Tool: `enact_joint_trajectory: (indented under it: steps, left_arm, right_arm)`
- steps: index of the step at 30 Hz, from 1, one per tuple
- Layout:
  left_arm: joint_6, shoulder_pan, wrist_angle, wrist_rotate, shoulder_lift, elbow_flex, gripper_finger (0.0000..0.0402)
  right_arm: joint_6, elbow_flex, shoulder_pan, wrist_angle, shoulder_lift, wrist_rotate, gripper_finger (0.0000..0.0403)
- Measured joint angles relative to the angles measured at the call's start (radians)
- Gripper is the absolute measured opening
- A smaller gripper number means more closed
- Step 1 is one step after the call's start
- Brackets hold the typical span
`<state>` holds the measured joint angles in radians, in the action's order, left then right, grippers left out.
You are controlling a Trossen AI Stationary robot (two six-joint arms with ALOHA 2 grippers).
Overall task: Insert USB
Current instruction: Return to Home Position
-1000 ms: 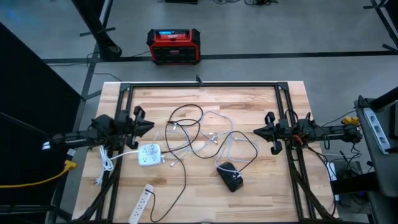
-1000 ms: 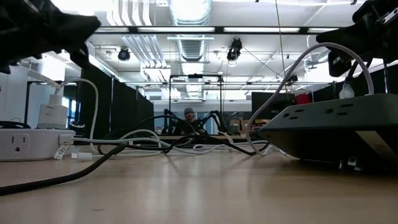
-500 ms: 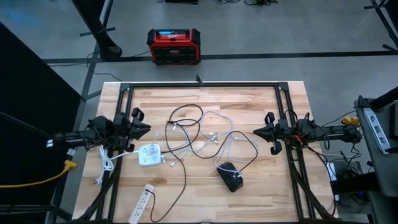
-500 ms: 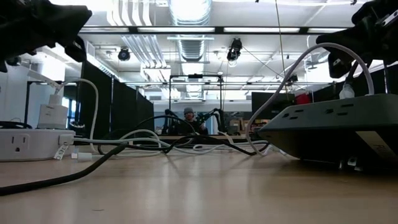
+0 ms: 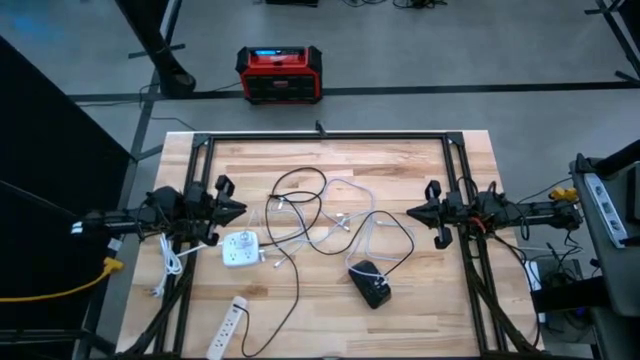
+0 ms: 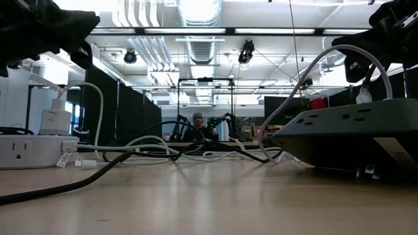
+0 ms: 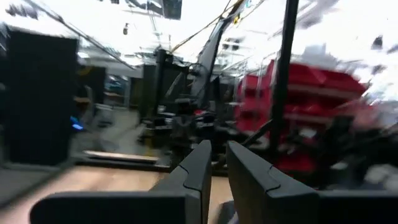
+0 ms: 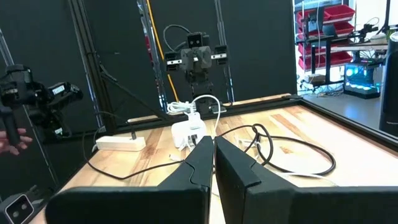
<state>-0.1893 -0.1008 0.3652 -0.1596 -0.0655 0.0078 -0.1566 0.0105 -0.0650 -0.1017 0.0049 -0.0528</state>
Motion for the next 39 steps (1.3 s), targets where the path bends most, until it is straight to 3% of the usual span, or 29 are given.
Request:
enact_joint_trajectory:
  steps: [7,18,22,25,29,39]
  left_arm:
    - [0.267,0.0,0.0,0.026,-0.039,0.0,0.0039]
    - [0.269,0.0,0.0,0.027,-0.081,0.0,0.0039]
    - [0.174,0.0,0.063,0.036,-0.074,0.003,0.0039]
    - [0.118,0.028,0.2,0.165,-0.079,0.008,0.0039]
    - [0.108,0.115,0.165,0.361,-0.051,0.006,0.0039]
    - [0.044,0.191,-0.009,0.338,0.065,0.0,0.0039]
  right_arm:
    - [0.0,0.0,0.0,0.0,0.005,0.0,0.0]
    - [0.0,0.0,0.0,0.0,0.005,0.0,0.0]
    - [0.0,0.0,0.0,0.0,0.005,0.0,0.0]
    - [0.0,0.0,0.0,0.0,0.004,0.0,0.0]
    - [0.0,0.0,0.0,0.0,0.006,0.0,0.0]
    - [0.0,0.0,0.0,0.001,0.008,0.0,0.0]
